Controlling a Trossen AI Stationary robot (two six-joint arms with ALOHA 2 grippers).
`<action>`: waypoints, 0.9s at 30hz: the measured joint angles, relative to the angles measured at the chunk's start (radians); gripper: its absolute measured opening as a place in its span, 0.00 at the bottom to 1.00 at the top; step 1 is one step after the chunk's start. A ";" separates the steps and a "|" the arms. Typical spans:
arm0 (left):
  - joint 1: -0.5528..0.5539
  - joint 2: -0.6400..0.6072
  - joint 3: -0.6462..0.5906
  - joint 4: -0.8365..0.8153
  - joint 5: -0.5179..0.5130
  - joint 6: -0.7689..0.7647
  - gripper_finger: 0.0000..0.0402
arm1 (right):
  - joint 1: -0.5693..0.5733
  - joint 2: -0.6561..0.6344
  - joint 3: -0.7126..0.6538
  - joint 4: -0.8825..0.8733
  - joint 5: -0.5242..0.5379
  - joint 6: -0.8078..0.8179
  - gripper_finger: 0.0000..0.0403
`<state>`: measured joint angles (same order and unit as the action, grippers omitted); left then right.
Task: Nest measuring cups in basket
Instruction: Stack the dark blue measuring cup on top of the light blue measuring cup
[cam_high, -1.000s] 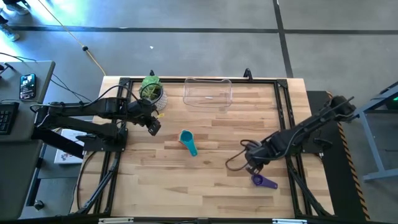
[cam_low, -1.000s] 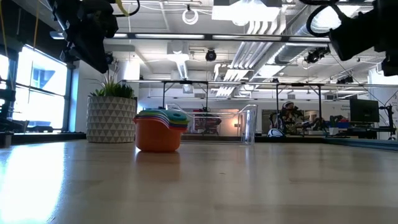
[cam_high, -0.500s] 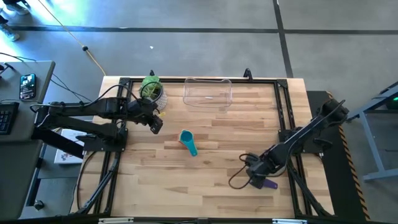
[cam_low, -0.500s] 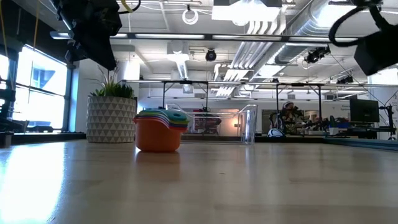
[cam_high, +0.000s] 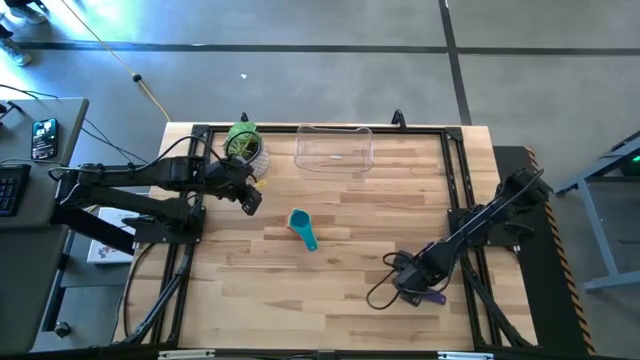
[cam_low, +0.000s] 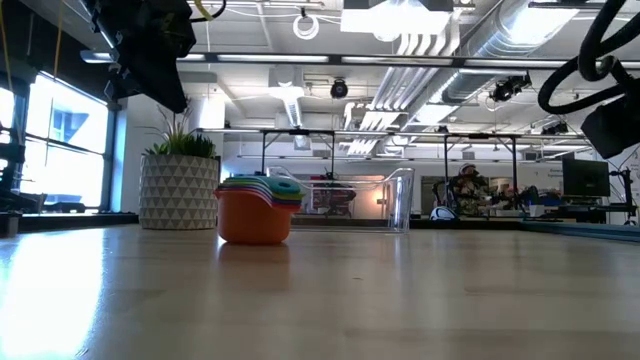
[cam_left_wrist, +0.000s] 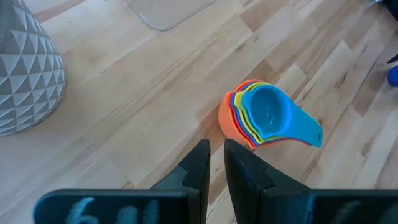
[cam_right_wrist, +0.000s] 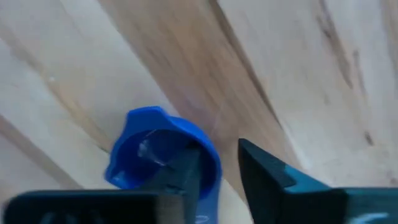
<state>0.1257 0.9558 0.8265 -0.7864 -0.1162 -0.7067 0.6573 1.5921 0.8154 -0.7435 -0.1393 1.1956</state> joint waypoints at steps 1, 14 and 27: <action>0.000 0.000 0.000 0.000 0.000 0.000 0.09 | -0.002 0.000 0.000 0.010 -0.003 0.004 0.19; -0.031 0.063 0.000 -0.001 0.059 0.059 0.09 | -0.115 -0.011 0.009 0.087 -0.090 0.142 0.01; -0.070 0.159 0.000 -0.002 0.060 0.199 0.09 | -0.334 -0.008 0.279 0.078 0.069 0.244 0.00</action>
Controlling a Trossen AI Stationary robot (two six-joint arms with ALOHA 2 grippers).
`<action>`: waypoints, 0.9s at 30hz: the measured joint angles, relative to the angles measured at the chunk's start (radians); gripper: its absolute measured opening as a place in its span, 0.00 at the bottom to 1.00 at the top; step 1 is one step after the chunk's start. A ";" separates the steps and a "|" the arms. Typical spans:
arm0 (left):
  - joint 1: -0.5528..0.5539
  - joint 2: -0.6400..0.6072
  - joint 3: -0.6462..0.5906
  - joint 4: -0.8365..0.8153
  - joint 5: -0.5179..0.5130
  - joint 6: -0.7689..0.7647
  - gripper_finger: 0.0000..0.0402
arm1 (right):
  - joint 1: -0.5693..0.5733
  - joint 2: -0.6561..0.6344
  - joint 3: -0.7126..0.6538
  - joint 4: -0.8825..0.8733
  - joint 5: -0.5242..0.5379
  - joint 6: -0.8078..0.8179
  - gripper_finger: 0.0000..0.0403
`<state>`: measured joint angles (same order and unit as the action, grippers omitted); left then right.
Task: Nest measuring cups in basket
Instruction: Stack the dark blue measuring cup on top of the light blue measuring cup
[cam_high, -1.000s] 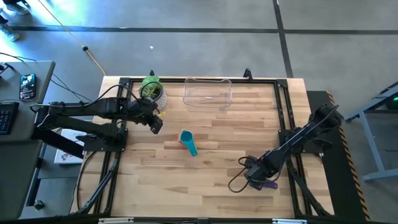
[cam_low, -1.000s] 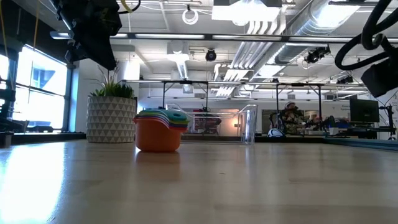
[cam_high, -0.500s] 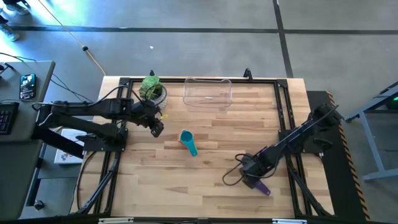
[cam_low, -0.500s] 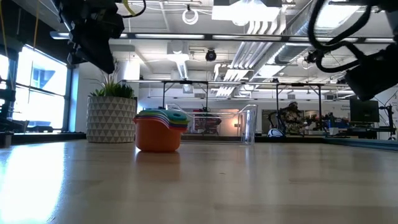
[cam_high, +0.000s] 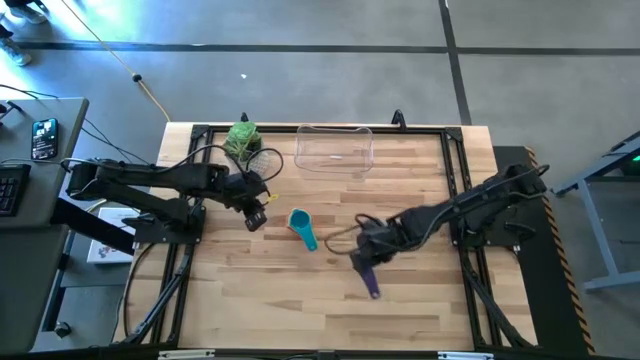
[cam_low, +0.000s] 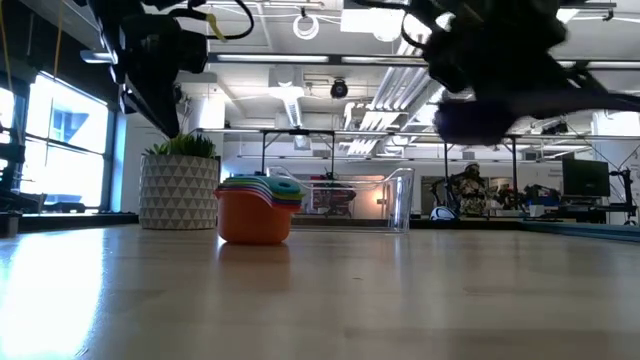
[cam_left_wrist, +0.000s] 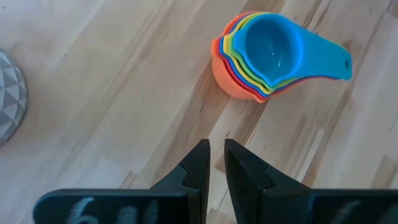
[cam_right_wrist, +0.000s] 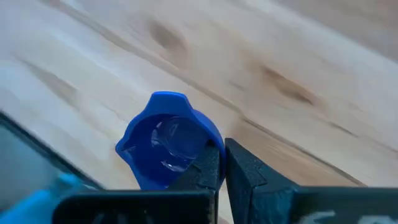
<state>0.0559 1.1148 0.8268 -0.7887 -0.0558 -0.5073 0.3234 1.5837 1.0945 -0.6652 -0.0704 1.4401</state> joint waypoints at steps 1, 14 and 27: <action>0.000 0.000 0.000 -0.002 0.000 0.012 0.09 | -0.015 0.001 0.020 0.001 0.012 0.000 0.00; 0.003 -0.008 0.000 -0.127 -0.002 0.164 0.09 | -0.227 0.134 0.339 -0.044 0.092 -0.205 0.00; 0.003 -0.059 0.000 -0.295 -0.077 0.206 0.09 | -0.343 0.414 0.734 -0.208 0.034 -0.394 0.00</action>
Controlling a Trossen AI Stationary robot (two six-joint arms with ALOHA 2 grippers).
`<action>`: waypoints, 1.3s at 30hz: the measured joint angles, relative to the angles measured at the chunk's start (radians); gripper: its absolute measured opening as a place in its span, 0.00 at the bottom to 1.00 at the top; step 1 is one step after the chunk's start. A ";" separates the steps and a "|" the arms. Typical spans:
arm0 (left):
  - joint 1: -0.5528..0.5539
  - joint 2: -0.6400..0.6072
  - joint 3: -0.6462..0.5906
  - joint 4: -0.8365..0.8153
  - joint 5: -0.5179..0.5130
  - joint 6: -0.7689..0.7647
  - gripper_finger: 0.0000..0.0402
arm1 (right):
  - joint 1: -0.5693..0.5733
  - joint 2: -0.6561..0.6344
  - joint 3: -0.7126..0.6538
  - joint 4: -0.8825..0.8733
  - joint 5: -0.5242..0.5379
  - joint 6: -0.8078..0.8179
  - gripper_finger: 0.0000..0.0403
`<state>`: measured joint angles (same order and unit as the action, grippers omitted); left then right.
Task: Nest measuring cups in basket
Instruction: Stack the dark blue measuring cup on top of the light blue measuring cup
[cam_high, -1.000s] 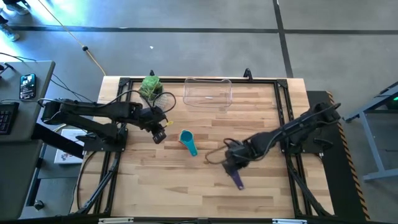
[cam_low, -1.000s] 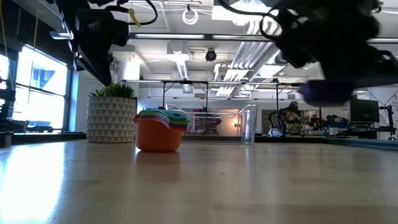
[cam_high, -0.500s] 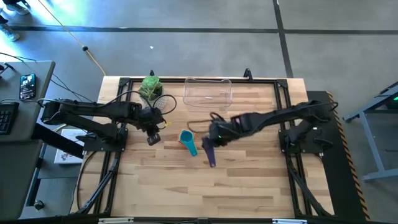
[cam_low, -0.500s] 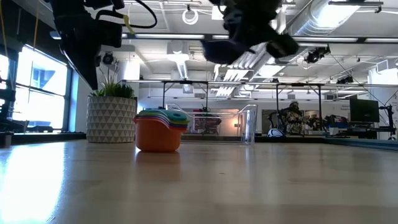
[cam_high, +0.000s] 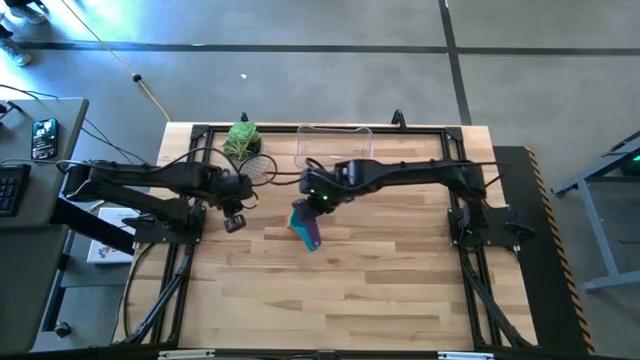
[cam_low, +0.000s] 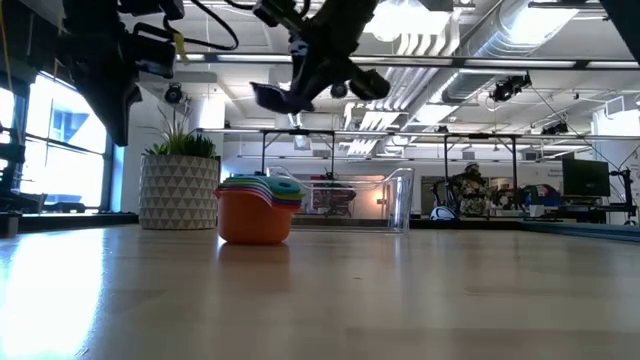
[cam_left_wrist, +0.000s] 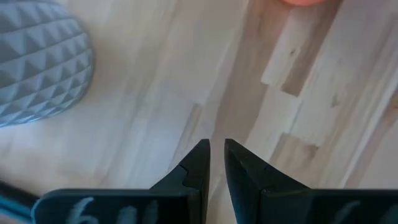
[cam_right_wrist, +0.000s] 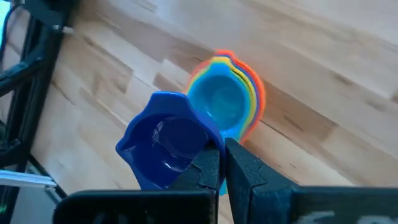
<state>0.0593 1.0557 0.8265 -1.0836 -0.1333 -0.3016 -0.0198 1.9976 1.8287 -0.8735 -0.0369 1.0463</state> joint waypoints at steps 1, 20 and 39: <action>0.000 -0.010 0.000 -0.012 -0.012 0.000 0.09 | -0.003 0.017 0.019 -0.009 -0.001 -0.001 0.00; 0.000 -0.229 -0.001 -0.082 -0.017 0.018 0.09 | -0.033 0.175 0.074 0.005 -0.054 0.018 0.00; 0.002 -0.406 -0.001 -0.086 -0.015 0.014 0.09 | -0.052 0.199 0.073 0.025 -0.117 -0.064 0.00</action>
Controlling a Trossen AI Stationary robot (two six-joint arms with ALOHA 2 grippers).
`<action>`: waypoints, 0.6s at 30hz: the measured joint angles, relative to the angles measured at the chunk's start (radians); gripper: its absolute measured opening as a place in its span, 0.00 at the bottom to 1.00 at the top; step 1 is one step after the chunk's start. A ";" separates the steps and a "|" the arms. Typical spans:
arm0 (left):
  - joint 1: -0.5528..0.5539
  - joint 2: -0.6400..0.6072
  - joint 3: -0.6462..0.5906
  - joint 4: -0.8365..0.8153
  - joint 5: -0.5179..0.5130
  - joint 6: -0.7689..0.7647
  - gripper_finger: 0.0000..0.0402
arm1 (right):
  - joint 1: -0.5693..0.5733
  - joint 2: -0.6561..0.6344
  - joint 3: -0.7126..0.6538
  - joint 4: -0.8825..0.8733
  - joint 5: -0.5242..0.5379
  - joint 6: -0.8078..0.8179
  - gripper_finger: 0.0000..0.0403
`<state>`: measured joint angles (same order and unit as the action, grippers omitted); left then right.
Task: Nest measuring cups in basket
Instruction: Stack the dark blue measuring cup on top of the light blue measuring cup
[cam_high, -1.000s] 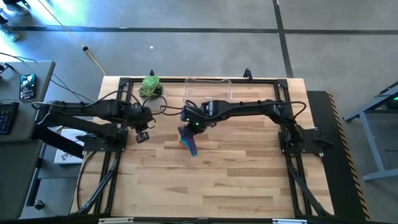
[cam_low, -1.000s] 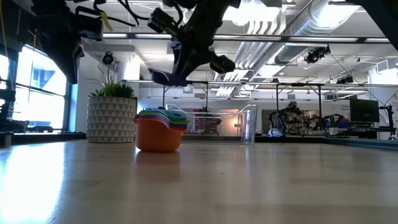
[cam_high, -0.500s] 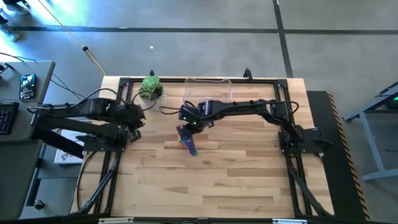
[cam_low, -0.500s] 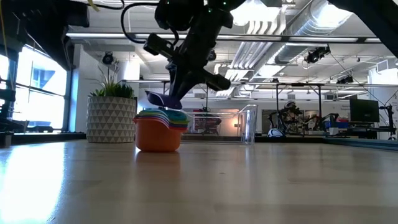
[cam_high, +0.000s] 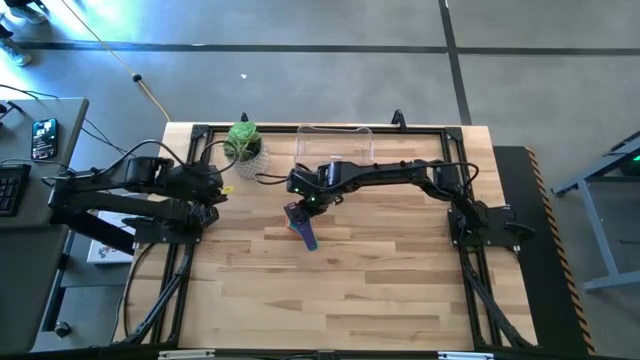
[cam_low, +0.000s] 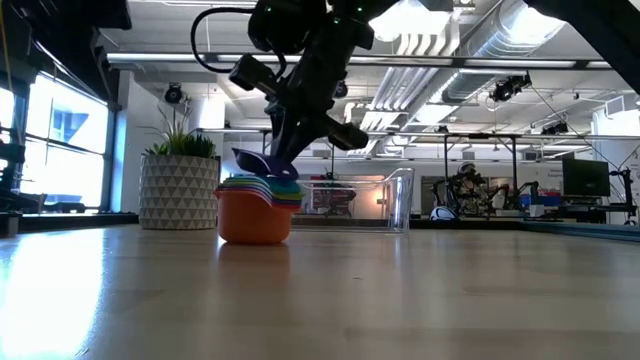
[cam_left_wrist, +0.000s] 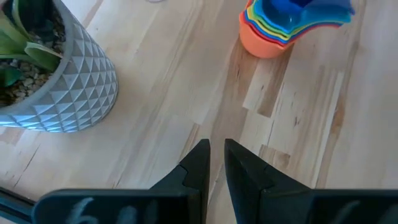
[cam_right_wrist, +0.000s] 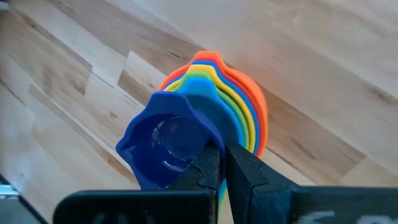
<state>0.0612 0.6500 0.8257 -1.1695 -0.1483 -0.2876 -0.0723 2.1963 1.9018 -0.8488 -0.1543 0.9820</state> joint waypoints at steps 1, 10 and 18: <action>0.000 -0.003 0.000 0.000 0.000 -0.006 0.09 | 0.000 0.000 0.000 -0.001 0.010 -0.011 0.00; 0.000 -0.010 0.000 0.000 0.000 -0.024 0.09 | 0.000 0.000 0.000 0.000 0.023 -0.048 0.10; 0.000 -0.010 0.000 0.000 0.000 -0.043 0.09 | -0.001 0.000 0.000 0.000 0.024 -0.031 0.12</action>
<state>0.0612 0.6399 0.8257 -1.1698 -0.1482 -0.3302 -0.0734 2.1960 1.9018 -0.8486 -0.1303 0.9514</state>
